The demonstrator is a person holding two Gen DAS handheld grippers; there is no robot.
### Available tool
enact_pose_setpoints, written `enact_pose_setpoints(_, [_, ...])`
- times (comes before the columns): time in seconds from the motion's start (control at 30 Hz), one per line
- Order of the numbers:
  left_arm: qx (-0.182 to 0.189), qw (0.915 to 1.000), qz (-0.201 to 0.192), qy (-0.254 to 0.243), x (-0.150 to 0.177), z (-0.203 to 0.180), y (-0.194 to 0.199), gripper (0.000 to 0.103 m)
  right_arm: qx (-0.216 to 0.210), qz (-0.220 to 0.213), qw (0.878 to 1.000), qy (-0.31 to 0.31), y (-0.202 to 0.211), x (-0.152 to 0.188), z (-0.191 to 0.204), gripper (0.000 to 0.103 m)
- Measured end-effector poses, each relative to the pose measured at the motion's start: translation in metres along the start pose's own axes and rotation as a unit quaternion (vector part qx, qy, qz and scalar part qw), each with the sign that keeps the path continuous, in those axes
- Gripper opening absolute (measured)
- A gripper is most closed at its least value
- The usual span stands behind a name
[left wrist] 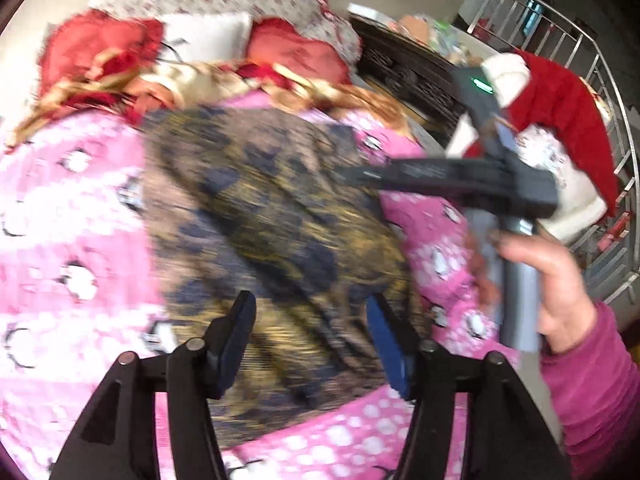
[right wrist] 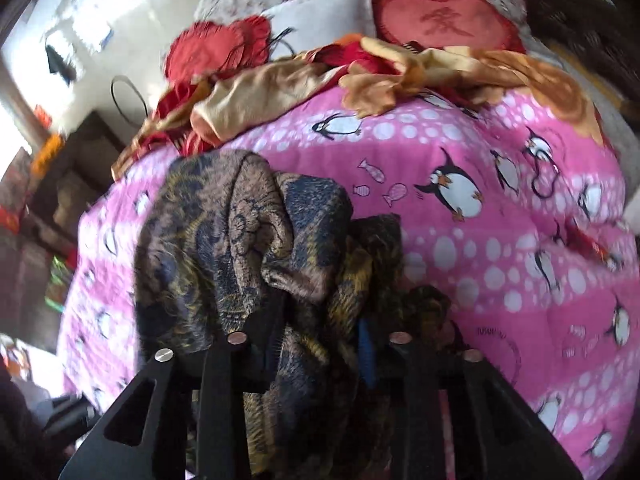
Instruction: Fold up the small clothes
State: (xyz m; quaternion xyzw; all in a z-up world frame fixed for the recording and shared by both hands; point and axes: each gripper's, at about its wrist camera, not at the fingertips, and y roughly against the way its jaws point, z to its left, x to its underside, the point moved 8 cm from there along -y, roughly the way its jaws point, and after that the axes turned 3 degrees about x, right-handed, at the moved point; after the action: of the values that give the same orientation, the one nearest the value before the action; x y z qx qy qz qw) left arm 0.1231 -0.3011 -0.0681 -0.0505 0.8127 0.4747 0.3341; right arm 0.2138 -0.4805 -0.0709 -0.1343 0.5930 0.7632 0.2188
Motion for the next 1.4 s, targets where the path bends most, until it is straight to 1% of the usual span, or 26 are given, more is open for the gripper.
enact_pose_setpoints(0.03, [-0.021, 0.9997, -0.006, -0.003, 0.001, 0.009, 0.003, 0.064, -0.003, -0.006, 1.000, 0.001, 0.009, 0.005, 0.004, 0.036])
enact_pose_setpoints(0.17, [-0.079, 0.9966, -0.008, -0.020, 0.010, 0.035, 0.003, 0.064, -0.027, -0.014, 0.999, 0.007, 0.030, 0.026, 0.020, 0.043])
enact_pose_setpoints(0.23, [-0.095, 0.9954, 0.002, -0.015, 0.015, 0.042, -0.007, 0.064, -0.033, 0.014, 0.999, 0.011, 0.024, 0.045, 0.027, 0.043])
enact_pose_setpoints(0.3, [-0.093, 0.9956, 0.007, -0.011, 0.022, 0.048, -0.009, 0.064, -0.017, 0.039, 0.999, 0.015, 0.015, 0.061, 0.029, 0.043])
enact_pose_setpoints(0.33, [-0.097, 0.9952, 0.009, -0.012, 0.024, 0.049, -0.012, 0.064, -0.012, 0.041, 0.999, 0.011, 0.013, 0.066, 0.027, 0.038])
enact_pose_setpoints(0.37, [-0.102, 0.9946, 0.010, -0.017, 0.025, 0.051, -0.013, 0.064, -0.014, 0.040, 0.999, 0.007, 0.013, 0.071, 0.026, 0.022])
enact_pose_setpoints(0.4, [-0.106, 0.9941, 0.011, -0.021, 0.029, 0.051, -0.011, 0.064, -0.016, 0.030, 0.999, 0.007, 0.018, 0.075, 0.025, 0.016])
enact_pose_setpoints(0.43, [-0.109, 0.9936, 0.012, -0.025, 0.032, 0.051, -0.010, 0.064, -0.014, 0.015, 1.000, 0.011, 0.024, 0.077, 0.024, 0.014])
enact_pose_setpoints(0.47, [-0.111, 0.9933, 0.014, -0.028, 0.033, 0.052, -0.011, 0.064, -0.014, 0.000, 1.000, 0.016, 0.032, 0.077, 0.022, 0.010])
enact_pose_setpoints(0.5, [-0.113, 0.9930, 0.016, -0.031, 0.034, 0.052, -0.012, 0.064, -0.011, -0.012, 1.000, 0.013, 0.038, 0.078, 0.018, 0.009])
enact_pose_setpoints(0.53, [-0.115, 0.9926, 0.020, -0.032, 0.035, 0.054, -0.015, 0.064, -0.008, -0.013, 1.000, 0.006, 0.038, 0.080, 0.014, 0.009])
enact_pose_setpoints(0.63, [-0.117, 0.9924, 0.027, -0.027, 0.037, 0.057, -0.021, 0.064, 0.002, 0.016, 1.000, 0.001, 0.021, 0.093, 0.003, 0.009])
enact_pose_setpoints(0.7, [-0.115, 0.9926, 0.029, -0.025, 0.041, 0.058, -0.020, 0.064, -0.021, 0.016, 0.999, -0.017, 0.022, 0.099, 0.002, 0.011])
enact_pose_setpoints(0.73, [-0.115, 0.9926, 0.031, -0.024, 0.043, 0.059, -0.020, 0.064, -0.039, 0.010, 0.999, -0.028, 0.028, 0.099, 0.004, 0.015])
enact_pose_setpoints(0.77, [-0.115, 0.9925, 0.033, -0.023, 0.045, 0.060, -0.020, 0.064, -0.057, 0.003, 0.998, -0.036, 0.035, 0.100, 0.005, 0.025])
enact_pose_setpoints(0.8, [-0.115, 0.9925, 0.036, -0.021, 0.047, 0.061, -0.021, 0.064, -0.082, -0.004, 0.996, -0.045, 0.044, 0.102, 0.007, 0.032])
enact_pose_setpoints(0.83, [-0.115, 0.9925, 0.037, -0.018, 0.049, 0.063, -0.022, 0.064, -0.092, -0.007, 0.995, -0.048, 0.049, 0.104, 0.009, 0.041])
enact_pose_setpoints(0.9, [-0.114, 0.9927, 0.037, -0.012, 0.051, 0.064, -0.023, 0.065, -0.101, -0.009, 0.994, -0.041, 0.055, 0.111, 0.015, 0.043])
enact_pose_setpoints(1.03, [-0.113, 0.9929, 0.037, -0.003, 0.052, 0.065, -0.023, 0.067, -0.106, 0.015, 0.994, -0.003, 0.048, 0.128, 0.036, 0.043])
enact_pose_setpoints(1.07, [-0.113, 0.9928, 0.038, -0.003, 0.052, 0.065, -0.022, 0.068, -0.108, 0.017, 0.994, 0.000, 0.046, 0.132, 0.037, 0.040])
enact_pose_setpoints(1.1, [-0.113, 0.9928, 0.039, -0.003, 0.053, 0.065, -0.021, 0.068, -0.104, 0.022, 0.994, 0.010, 0.042, 0.136, 0.039, 0.034])
enact_pose_setpoints(1.13, [-0.113, 0.9928, 0.040, -0.004, 0.054, 0.065, -0.020, 0.068, -0.090, 0.023, 0.995, 0.019, 0.042, 0.139, 0.038, 0.006])
enact_pose_setpoints(1.17, [-0.111, 0.9929, 0.041, -0.004, 0.055, 0.065, -0.019, 0.068, -0.075, 0.015, 0.997, 0.026, 0.045, 0.142, 0.035, 0.008])
enact_pose_setpoints(1.23, [-0.106, 0.9935, 0.041, -0.003, 0.057, 0.065, -0.018, 0.070, -0.076, 0.011, 0.997, 0.021, 0.052, 0.148, 0.027, 0.007])
enact_pose_setpoints(1.3, [-0.103, 0.9938, 0.041, 0.000, 0.058, 0.065, -0.019, 0.071, -0.057, 0.023, 0.998, 0.010, 0.049, 0.158, 0.012, 0.007])
enact_pose_setpoints(1.4, [-0.098, 0.9942, 0.044, -0.004, 0.057, 0.061, -0.019, 0.071, -0.068, 0.052, 0.996, -0.017, 0.037, 0.175, -0.005, 0.007])
